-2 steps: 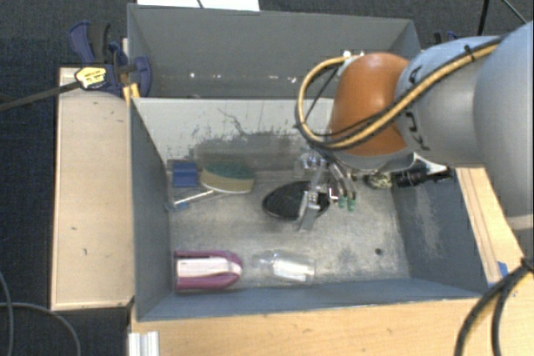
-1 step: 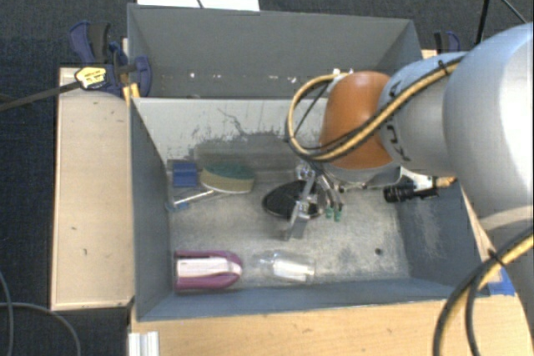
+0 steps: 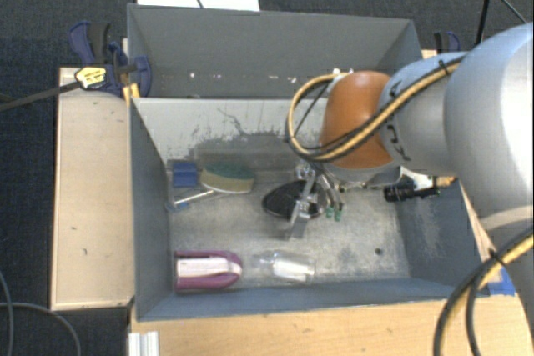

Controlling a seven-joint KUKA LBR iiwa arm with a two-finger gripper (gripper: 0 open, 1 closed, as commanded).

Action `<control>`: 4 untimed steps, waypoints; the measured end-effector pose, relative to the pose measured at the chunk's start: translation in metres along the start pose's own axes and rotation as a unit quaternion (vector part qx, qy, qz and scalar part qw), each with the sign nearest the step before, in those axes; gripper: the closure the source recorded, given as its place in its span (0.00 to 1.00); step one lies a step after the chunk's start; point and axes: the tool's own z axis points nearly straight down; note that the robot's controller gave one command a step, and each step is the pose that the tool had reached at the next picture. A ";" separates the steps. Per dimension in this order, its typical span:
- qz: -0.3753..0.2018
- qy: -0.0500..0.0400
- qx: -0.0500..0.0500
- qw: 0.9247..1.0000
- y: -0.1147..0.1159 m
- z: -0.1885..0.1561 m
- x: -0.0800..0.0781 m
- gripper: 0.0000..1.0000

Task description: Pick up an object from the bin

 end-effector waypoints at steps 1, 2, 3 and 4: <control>-0.001 0.001 0.000 1.000 0.000 0.001 0.000 1.00; -0.003 -0.002 0.000 1.000 0.000 -0.009 0.000 1.00; -0.004 -0.003 0.000 1.000 0.000 -0.015 -0.001 1.00; -0.007 -0.005 -0.002 1.000 0.000 -0.096 -0.003 1.00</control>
Offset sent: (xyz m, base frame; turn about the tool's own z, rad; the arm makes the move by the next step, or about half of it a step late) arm 0.0000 0.0000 0.0000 0.0000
